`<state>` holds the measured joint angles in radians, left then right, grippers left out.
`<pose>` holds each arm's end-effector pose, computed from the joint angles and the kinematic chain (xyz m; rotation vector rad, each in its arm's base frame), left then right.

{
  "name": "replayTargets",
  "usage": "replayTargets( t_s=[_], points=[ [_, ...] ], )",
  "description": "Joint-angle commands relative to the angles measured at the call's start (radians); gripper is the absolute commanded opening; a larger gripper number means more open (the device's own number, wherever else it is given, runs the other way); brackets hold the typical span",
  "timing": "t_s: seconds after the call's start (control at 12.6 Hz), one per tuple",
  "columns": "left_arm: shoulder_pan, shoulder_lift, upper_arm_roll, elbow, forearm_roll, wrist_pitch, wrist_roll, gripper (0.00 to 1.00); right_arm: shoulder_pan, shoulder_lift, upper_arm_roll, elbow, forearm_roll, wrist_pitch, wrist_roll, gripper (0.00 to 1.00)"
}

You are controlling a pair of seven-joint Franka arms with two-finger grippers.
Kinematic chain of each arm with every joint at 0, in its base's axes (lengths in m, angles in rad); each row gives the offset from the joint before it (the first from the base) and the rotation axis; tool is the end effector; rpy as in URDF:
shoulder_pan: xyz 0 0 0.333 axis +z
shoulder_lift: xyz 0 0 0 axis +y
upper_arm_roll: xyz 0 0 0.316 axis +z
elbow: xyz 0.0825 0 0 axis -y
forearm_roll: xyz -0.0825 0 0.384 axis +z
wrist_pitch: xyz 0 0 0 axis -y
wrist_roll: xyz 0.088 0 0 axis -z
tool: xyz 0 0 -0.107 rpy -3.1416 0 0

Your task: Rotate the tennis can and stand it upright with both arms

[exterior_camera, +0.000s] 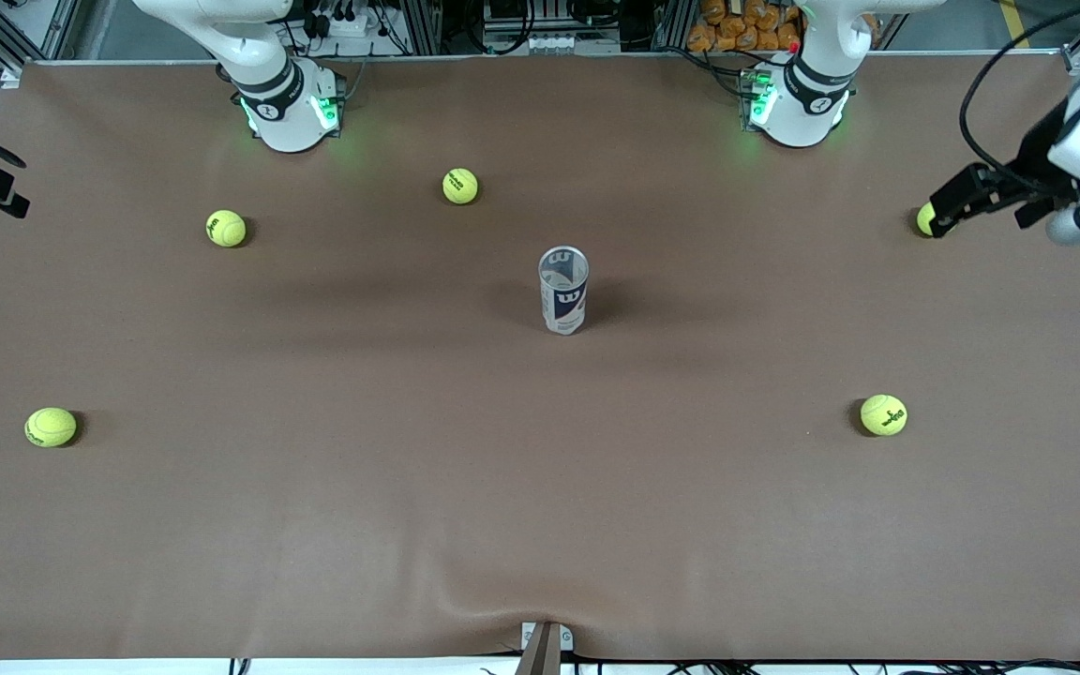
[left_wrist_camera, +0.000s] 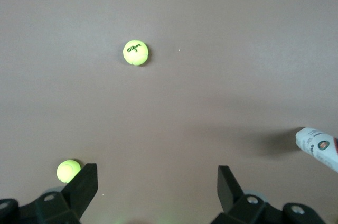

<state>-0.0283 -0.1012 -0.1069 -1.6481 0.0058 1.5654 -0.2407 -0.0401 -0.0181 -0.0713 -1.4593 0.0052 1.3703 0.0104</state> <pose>0.5171 -0.0728 0.6417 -3.1241 -0.1658 -0.0324 0.5239 -0.0584 0.6689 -3.1239 0.1891 0.1104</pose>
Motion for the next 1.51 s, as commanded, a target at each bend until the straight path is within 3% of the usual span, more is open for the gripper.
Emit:
replayTargets(
  t_s=[0.0, 0.32, 0.48, 1.43],
  points=[
    [0.001, -0.059, 0.018, -0.105, 0.0, 0.091, 0.068, 1.0, -0.004, 0.001, 0.005, 0.005, -0.013, 0.0, 0.016, 1.0],
    [-0.016, 0.089, 0.101, 0.039, -0.003, 0.093, 0.092, 1.0, -0.004, 0.003, 0.005, 0.005, -0.013, 0.0, 0.016, 1.0],
    [-0.013, 0.077, 0.14, 0.044, -0.015, 0.084, 0.098, 1.0, -0.004, 0.003, 0.005, 0.005, -0.011, 0.0, 0.017, 1.0],
    [-0.025, 0.055, 0.151, 0.05, -0.009, 0.077, 0.123, 1.0, -0.003, 0.003, 0.005, 0.004, -0.011, -0.002, 0.017, 1.0]
  ],
)
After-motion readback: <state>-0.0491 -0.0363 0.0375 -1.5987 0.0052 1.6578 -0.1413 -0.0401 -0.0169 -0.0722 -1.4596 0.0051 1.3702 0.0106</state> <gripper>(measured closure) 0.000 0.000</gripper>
